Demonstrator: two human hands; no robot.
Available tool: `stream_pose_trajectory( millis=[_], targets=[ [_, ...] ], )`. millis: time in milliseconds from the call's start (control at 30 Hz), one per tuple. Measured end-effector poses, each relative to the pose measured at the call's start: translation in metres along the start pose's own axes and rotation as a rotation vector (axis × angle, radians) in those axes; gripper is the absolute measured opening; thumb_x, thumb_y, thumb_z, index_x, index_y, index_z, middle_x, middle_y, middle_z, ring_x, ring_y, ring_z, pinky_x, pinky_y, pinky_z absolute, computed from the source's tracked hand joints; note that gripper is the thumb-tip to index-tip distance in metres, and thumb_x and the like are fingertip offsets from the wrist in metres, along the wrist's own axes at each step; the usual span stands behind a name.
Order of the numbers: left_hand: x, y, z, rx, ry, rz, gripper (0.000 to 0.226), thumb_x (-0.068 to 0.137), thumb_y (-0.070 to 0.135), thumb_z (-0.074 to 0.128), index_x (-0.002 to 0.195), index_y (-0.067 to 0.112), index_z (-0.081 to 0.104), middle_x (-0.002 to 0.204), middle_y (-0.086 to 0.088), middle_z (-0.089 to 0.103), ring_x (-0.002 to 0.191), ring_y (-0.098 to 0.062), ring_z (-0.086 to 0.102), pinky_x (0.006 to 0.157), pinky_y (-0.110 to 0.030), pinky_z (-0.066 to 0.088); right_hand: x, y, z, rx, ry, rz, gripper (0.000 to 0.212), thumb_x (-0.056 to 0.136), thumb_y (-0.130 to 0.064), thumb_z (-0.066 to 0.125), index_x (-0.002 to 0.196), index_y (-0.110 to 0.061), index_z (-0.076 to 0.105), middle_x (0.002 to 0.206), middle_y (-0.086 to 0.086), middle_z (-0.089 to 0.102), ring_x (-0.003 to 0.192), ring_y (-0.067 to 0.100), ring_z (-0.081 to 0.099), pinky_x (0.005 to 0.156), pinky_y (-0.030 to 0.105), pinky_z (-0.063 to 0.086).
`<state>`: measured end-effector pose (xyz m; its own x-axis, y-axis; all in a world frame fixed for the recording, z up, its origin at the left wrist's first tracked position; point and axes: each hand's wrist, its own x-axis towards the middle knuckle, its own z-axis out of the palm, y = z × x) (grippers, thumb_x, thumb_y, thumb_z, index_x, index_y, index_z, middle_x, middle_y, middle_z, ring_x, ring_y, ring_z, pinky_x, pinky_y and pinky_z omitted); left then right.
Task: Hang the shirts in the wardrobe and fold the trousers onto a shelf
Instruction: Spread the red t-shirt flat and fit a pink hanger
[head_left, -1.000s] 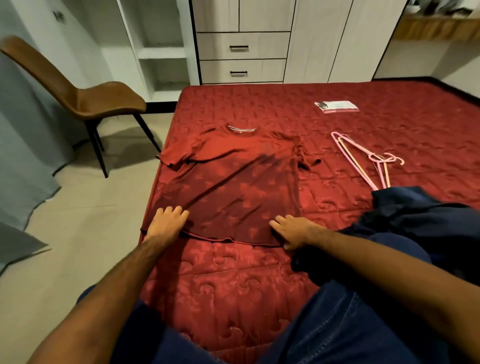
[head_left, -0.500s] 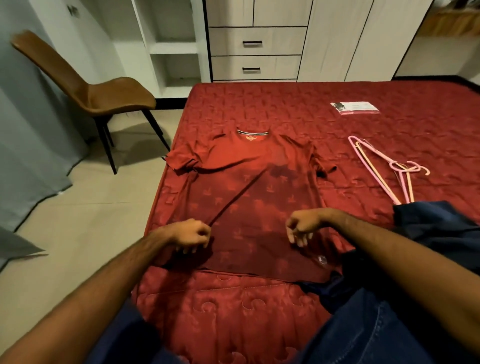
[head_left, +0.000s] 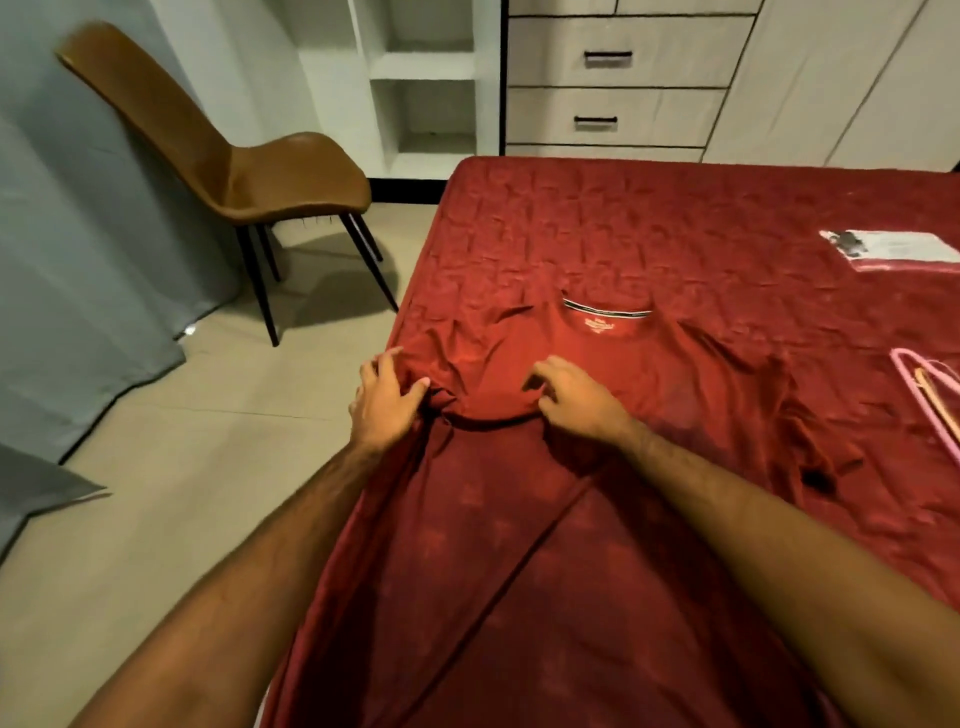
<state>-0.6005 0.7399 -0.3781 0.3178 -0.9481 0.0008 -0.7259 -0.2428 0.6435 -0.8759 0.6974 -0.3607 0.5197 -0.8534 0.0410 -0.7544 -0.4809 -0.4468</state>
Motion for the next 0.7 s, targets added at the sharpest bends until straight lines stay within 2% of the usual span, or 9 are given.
stream_pose_trajectory(
  millis=[67, 100, 200, 267, 333, 433, 533, 633, 700],
  targets=[
    [0.032, -0.002, 0.007, -0.034, 0.029, -0.047, 0.064, 0.090, 0.047, 0.065, 0.144, 0.025, 0.040, 0.145, -0.010, 0.039, 0.133, -0.035, 0.042, 0.106, -0.053, 0.033, 0.061, 0.021, -0.009, 0.043, 0.046, 0.073, 0.032, 0.078, -0.001, 0.059, 0.109, -0.004, 0.062, 0.106, 0.018, 0.058, 0.104, 0.033, 0.057, 0.094, 0.036, 0.039],
    [0.046, -0.004, 0.009, 0.007, 0.024, -0.044, 0.065, 0.089, 0.049, 0.066, 0.144, 0.026, 0.041, 0.144, -0.008, 0.040, 0.133, -0.033, 0.040, 0.106, -0.053, 0.032, 0.089, 0.031, -0.012, 0.049, 0.057, 0.119, 0.035, 0.078, -0.005, 0.060, 0.113, -0.005, 0.061, 0.109, 0.019, 0.058, 0.107, 0.035, 0.056, 0.096, 0.038, 0.042],
    [0.076, -0.016, 0.015, 0.263, 0.026, 0.111, 0.059, 0.086, 0.056, 0.066, 0.139, 0.036, 0.047, 0.140, -0.001, 0.042, 0.125, -0.030, 0.040, 0.099, -0.052, 0.033, 0.154, 0.059, -0.014, -0.008, 0.050, 0.180, 0.046, 0.078, -0.036, 0.066, 0.120, -0.019, 0.060, 0.114, 0.013, 0.059, 0.111, 0.037, 0.056, 0.096, 0.048, 0.046],
    [0.093, -0.023, 0.020, 0.368, 0.047, 0.238, 0.043, 0.084, 0.057, 0.066, 0.124, 0.041, 0.058, 0.135, 0.004, 0.046, 0.119, -0.027, 0.044, 0.092, -0.050, 0.035, 0.183, 0.063, -0.012, -0.041, -0.020, 0.135, 0.047, 0.077, -0.050, 0.074, 0.118, -0.032, 0.063, 0.116, 0.003, 0.061, 0.115, 0.030, 0.054, 0.096, 0.048, 0.045],
    [0.106, -0.027, 0.021, 0.383, 0.061, 0.309, 0.028, 0.085, 0.057, 0.065, 0.106, 0.037, 0.063, 0.120, 0.008, 0.053, 0.110, -0.022, 0.049, 0.084, -0.044, 0.031, 0.200, 0.057, -0.006, -0.056, -0.103, 0.033, 0.042, 0.076, -0.054, 0.076, 0.113, -0.038, 0.066, 0.114, -0.009, 0.063, 0.116, 0.021, 0.051, 0.094, 0.045, 0.039],
    [0.122, -0.029, 0.018, 0.385, 0.070, 0.338, 0.022, 0.088, 0.053, 0.064, 0.089, 0.032, 0.061, 0.101, 0.010, 0.056, 0.097, -0.019, 0.053, 0.078, -0.039, 0.026, 0.219, 0.045, 0.008, -0.084, -0.217, -0.114, 0.033, 0.076, -0.051, 0.077, 0.105, -0.038, 0.069, 0.106, -0.014, 0.065, 0.109, 0.013, 0.053, 0.088, 0.040, 0.035],
    [0.128, -0.030, 0.016, 0.390, 0.075, 0.381, 0.019, 0.094, 0.046, 0.060, 0.090, 0.028, 0.055, 0.094, 0.007, 0.059, 0.090, -0.022, 0.057, 0.080, -0.043, 0.033, 0.227, 0.041, 0.016, -0.117, -0.207, -0.196, 0.025, 0.078, -0.044, 0.077, 0.099, -0.032, 0.070, 0.099, -0.010, 0.066, 0.102, 0.016, 0.056, 0.082, 0.038, 0.037],
    [0.137, -0.032, 0.011, 0.277, 0.016, 0.371, 0.019, 0.098, 0.041, 0.054, 0.094, 0.023, 0.050, 0.093, 0.004, 0.063, 0.086, -0.028, 0.060, 0.076, -0.043, 0.038, 0.231, 0.043, 0.020, -0.223, -0.176, -0.396, 0.013, 0.082, -0.035, 0.073, 0.088, -0.024, 0.068, 0.089, -0.004, 0.065, 0.094, 0.023, 0.062, 0.074, 0.037, 0.040],
    [0.142, -0.036, 0.006, 0.200, -0.032, 0.376, 0.021, 0.099, 0.040, 0.052, 0.094, 0.019, 0.048, 0.095, 0.005, 0.065, 0.083, -0.029, 0.062, 0.071, -0.042, 0.043, 0.233, 0.044, 0.021, -0.272, -0.186, -0.471, 0.010, 0.085, -0.030, 0.069, 0.087, -0.023, 0.062, 0.089, -0.002, 0.062, 0.092, 0.024, 0.062, 0.073, 0.038, 0.040]
  ],
)
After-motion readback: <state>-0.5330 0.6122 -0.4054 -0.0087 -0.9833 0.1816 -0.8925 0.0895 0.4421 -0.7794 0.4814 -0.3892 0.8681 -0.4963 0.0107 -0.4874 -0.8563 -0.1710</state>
